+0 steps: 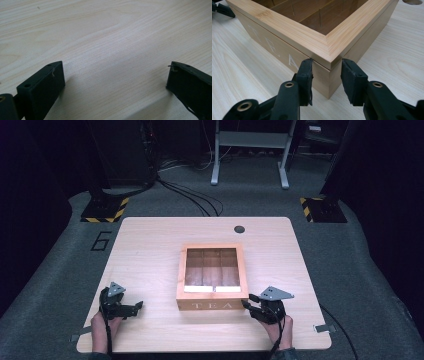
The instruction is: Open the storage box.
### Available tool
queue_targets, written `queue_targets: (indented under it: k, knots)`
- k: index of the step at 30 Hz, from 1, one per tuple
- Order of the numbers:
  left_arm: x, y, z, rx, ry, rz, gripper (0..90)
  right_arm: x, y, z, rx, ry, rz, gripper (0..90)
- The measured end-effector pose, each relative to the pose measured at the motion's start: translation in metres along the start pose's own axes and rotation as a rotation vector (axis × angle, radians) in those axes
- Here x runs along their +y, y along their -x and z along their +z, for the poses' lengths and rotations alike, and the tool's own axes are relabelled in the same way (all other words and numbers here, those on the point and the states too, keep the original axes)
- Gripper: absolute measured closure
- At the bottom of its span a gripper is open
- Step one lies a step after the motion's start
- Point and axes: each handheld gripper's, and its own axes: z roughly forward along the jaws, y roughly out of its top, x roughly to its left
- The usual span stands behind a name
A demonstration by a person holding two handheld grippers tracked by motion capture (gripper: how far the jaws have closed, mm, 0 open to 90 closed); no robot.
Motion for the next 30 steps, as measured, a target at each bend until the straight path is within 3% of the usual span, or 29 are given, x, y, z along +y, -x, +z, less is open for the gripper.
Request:
queue_targets:
  k: [17, 30]
  knots:
    - [0.0000, 0.0000, 0.0000, 0.000, 0.000, 0.000, 1.3, 0.0017, -0.0004, -0.0039, 0.015, 0.056, 0.014, 64.8]
    - [0.0000, 0.0000, 0.0000, 0.000, 0.000, 0.000, 1.3, 0.0088, -0.0018, -0.0053, -0.001, 0.113, 0.024, 65.8]
